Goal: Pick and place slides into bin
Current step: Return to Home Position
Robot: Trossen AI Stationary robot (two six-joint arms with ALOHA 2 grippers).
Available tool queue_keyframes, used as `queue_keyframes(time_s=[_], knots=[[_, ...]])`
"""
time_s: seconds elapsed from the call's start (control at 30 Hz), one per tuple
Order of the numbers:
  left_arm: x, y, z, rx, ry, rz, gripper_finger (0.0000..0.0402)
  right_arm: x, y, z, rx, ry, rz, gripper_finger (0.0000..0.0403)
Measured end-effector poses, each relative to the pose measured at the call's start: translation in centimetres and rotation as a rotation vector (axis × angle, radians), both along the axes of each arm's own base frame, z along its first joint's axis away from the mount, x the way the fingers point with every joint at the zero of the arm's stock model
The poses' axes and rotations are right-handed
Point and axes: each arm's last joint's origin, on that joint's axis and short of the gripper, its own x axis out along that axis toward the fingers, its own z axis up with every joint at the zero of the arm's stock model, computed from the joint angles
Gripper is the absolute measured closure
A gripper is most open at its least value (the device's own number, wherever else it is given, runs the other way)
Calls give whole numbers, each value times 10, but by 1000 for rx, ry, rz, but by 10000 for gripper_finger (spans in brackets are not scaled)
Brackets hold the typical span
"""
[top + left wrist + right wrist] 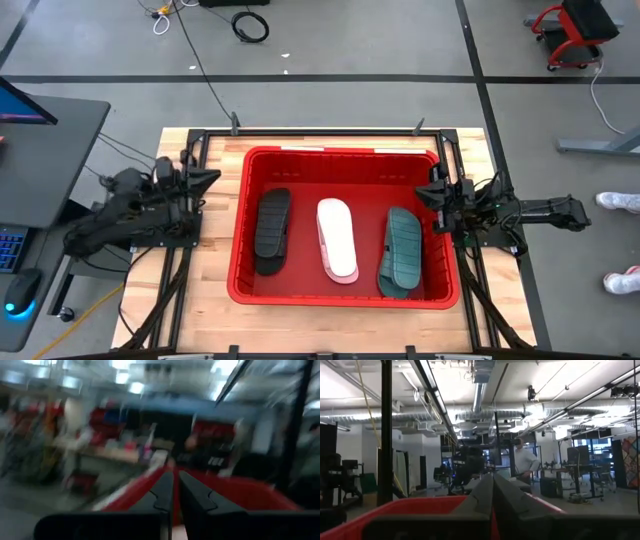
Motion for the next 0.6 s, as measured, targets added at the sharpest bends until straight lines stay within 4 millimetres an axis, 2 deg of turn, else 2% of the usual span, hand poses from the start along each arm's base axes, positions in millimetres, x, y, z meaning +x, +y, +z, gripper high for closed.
queue_keyframes(time_s=[0.1,0.2,0.33,0.43,0.6], knots=[[10,3,-10,42,-138,3,365,0,0,2,-6,-7,-3,385],[22,7,-36,34,-199,14,361,0,0,2,-6,-6,-3,387],[28,7,-59,9,-293,-27,365,0,0,2,-6,-6,-3,385],[32,3,-64,4,-223,-86,370,0,0,2,-7,-6,-3,385],[34,-6,-65,66,-210,-173,378,0,0,2,-7,-5,-3,387]])
